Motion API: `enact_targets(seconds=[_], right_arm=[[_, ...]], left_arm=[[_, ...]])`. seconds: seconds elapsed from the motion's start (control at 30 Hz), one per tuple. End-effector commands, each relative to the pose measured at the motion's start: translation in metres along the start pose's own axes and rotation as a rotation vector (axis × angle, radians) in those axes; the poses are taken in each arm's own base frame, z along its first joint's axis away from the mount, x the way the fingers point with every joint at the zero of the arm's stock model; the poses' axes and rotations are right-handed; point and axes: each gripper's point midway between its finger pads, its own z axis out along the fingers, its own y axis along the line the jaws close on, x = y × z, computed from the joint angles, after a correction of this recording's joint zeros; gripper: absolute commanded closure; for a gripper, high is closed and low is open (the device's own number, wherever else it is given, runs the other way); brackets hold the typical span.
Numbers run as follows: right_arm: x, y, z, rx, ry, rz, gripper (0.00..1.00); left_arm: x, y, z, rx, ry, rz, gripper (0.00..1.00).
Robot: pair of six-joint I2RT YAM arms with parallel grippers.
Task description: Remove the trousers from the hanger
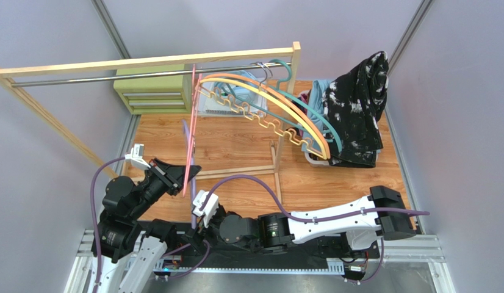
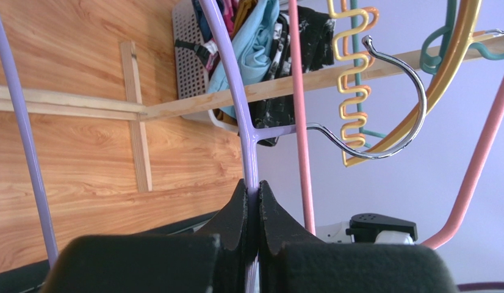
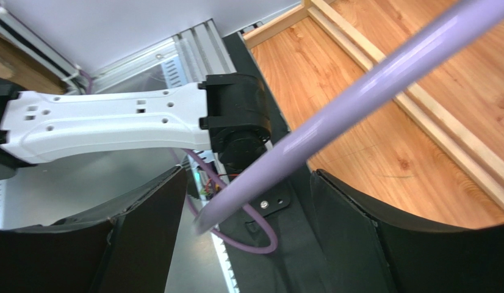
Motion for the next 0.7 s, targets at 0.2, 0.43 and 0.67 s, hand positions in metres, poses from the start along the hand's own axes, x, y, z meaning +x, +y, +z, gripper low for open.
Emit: enact_targets(seconds=[0.2,0.43,0.67], right_arm=[[-0.03,-0.031,0.008,0.221,-0.076,0.056,0.8],[-0.027,-0.041,-0.014,0.26,-0.076,0.193,1.0],[-0.02,-0.058,-0.045,0.305,-0.08,0.397,1.0]], left_arm=[[0.003,-0.021,-0.009,0.09,0.008,-0.045,1.0],[0.011,-0.017,-0.01,0.084,0.052,-0.044,0.74],[0.015,-0.011,-0.017,0.054,0.052,-0.049,0.37]])
